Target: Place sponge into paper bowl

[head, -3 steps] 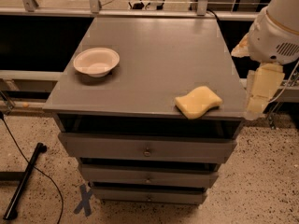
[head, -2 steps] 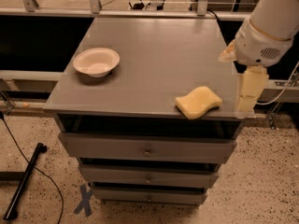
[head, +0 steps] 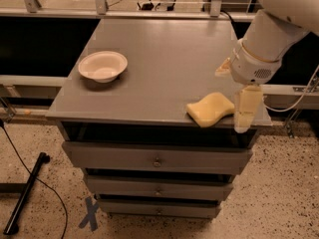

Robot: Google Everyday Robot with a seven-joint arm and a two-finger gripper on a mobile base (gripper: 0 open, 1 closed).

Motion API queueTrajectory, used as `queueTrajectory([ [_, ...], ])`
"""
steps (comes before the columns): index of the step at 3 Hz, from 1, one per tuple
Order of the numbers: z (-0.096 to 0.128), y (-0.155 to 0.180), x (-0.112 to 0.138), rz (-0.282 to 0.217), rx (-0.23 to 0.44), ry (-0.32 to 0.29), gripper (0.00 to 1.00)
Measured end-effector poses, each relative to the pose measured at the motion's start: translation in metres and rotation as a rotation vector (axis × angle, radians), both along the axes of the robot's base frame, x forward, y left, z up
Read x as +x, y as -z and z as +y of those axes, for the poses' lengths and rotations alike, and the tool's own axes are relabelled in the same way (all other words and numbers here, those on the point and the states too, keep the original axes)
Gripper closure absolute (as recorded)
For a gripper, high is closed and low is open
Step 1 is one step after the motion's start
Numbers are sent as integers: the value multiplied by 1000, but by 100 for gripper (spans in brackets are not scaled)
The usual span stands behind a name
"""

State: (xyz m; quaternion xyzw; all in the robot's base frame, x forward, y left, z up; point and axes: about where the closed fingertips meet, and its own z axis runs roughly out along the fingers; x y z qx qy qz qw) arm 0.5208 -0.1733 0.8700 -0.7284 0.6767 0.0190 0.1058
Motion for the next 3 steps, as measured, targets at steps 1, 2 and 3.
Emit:
queueTrajectory([
  [1,14,17,5,2,3,-48,0],
  [2,24,30,8,15,4,-79,17],
  [3,30,39,10,23,14,-91,41],
])
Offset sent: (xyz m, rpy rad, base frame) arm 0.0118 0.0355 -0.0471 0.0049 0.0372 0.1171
